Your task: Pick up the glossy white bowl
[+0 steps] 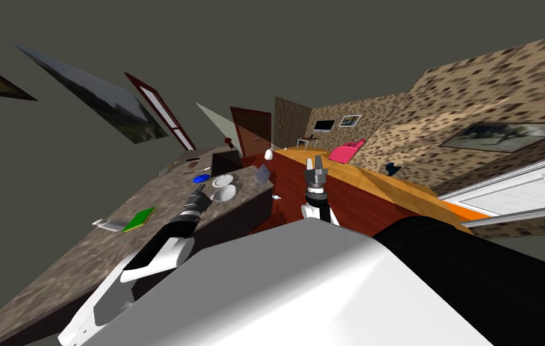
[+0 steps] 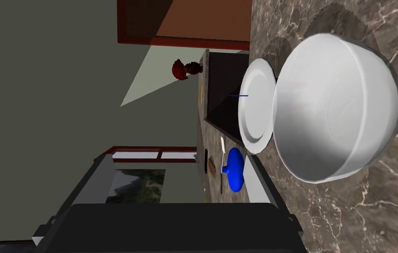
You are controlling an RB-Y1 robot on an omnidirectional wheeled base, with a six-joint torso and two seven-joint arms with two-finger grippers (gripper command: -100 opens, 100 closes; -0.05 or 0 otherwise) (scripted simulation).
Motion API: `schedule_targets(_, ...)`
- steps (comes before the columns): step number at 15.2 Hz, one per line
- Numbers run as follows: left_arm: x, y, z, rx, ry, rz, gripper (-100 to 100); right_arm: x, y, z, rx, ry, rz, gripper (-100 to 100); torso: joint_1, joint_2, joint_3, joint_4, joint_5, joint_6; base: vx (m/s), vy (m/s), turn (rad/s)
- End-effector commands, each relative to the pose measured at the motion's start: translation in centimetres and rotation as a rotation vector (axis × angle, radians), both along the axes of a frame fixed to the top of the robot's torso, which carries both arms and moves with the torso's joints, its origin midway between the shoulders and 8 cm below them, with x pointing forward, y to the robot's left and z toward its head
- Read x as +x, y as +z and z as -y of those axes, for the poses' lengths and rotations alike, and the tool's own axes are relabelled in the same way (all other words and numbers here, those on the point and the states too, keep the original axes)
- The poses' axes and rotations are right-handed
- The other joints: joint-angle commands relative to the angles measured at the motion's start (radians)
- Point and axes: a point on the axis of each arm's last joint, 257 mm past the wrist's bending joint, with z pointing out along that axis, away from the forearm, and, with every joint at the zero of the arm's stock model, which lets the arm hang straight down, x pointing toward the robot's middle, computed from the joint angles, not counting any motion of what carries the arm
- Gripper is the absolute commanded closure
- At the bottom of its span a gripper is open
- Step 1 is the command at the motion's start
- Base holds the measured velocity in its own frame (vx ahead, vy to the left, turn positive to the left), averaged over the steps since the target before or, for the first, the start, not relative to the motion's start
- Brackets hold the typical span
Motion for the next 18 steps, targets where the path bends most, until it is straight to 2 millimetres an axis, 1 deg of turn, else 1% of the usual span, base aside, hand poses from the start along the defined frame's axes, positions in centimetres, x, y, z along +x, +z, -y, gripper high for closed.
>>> schedule_targets(1, 0.1, -1.0, -0.5, -0.009, 0.010, -0.039, -100, 0.0, 0.0, 0.0, 0.000, 0.000, 0.000, 0, 0.000, 0.000, 0.000, 0.000, 0.000, 0.000, 0.015, -0.041, -0.012)
schedule_targets(2, 0.0, -1.8, -1.5, -0.029, 0.019, -0.078, -100, 0.0, 0.0, 0.0, 0.000, 0.000, 0.000, 0, 0.000, 0.000, 0.000, 0.000, 0.000, 0.000, 0.030, -0.052, -0.049)
schedule_targets(4, -0.1, -2.6, -1.7, -0.029, 0.027, -0.106, -100, 0.0, 0.0, 0.0, 0.000, 0.000, 0.000, 0, 0.000, 0.000, 0.000, 0.000, 0.000, 0.000, 0.026, -0.048, -0.035)
schedule_targets(5, -0.2, -3.4, -2.6, -0.049, 0.037, -0.144, -100, 0.0, 0.0, 0.0, 0.000, 0.000, 0.000, 0, 0.000, 0.000, 0.000, 0.000, 0.000, 0.000, 0.026, -0.048, -0.046)
schedule_targets(7, -0.4, -4.1, -2.8, -0.049, 0.046, -0.173, -100, 0.0, 0.0, 0.0, 0.000, 0.000, 0.000, 0, 0.000, 0.000, 0.000, 0.000, 0.000, 0.000, 0.022, -0.047, -0.034)
schedule_targets(8, -0.5, -4.8, -3.8, -0.070, 0.058, -0.209, -100, 0.0, 0.0, 0.0, 0.000, 0.000, 0.000, 0, 0.000, 0.000, 0.000, 0.000, 0.000, 0.000, 0.021, -0.056, -0.052)
schedule_targets(9, -0.6, -5.3, -3.9, -0.070, 0.064, -0.228, -100, 0.0, 0.0, 0.0, 0.000, 0.000, 0.000, 0, 0.000, 0.000, 0.000, 0.000, 0.000, 0.000, 0.029, -0.057, -0.055)
schedule_targets(10, -0.7, -5.6, -4.0, -0.070, 0.067, -0.240, -100, 0.0, 0.0, 0.0, 0.000, 0.000, 0.000, 0, 0.000, 0.000, 0.000, 0.000, 0.000, 0.000, 0.022, -0.037, -0.012)
schedule_targets(11, -0.9, -6.2, -4.9, -0.092, 0.080, -0.273, -100, 0.0, 0.0, 0.0, 0.000, 0.000, 0.000, 0, 0.000, 0.000, 0.000, 0.000, 0.000, 0.000, 0.024, -0.049, -0.052)
schedule_targets(13, -1.2, -7.0, -5.2, -0.092, 0.090, -0.306, -100, 0.0, 0.0, 0.0, 0.000, 0.000, 0.000, 0, 0.000, 0.000, 0.000, 0.000, 0.000, 0.000, 0.026, -0.044, -0.036)
schedule_targets(14, -1.2, -7.0, -5.2, -0.092, 0.090, -0.306, -100, 0.0, 0.0, 0.0, 0.000, 0.000, 0.000, 0, 0.000, 0.000, 0.000, 0.000, 0.000, 0.000, 0.013, -0.017, 0.008)
schedule_targets(15, -1.6, -7.8, -6.1, -0.114, 0.107, -0.347, -100, 0.0, 0.0, 0.0, 0.000, 0.000, 0.000, 0, 0.001, 0.000, 0.000, 0.000, 0.000, 0.000, 0.022, -0.031, -0.052)
schedule_targets(17, -1.9, -8.4, -6.3, -0.113, 0.115, -0.371, -100, 0.0, 0.0, 0.0, 0.000, 0.000, 0.000, 0, 0.001, 0.000, 0.000, 0.000, 0.000, 0.000, 0.024, -0.040, -0.034)
schedule_targets(18, -2.2, -9.0, -7.2, -0.135, 0.132, -0.408, -100, 0.0, 0.0, 0.0, 0.000, 0.000, 0.000, 0, 0.001, 0.000, 0.000, 0.000, 0.000, 0.000, 0.034, -0.051, -0.065)
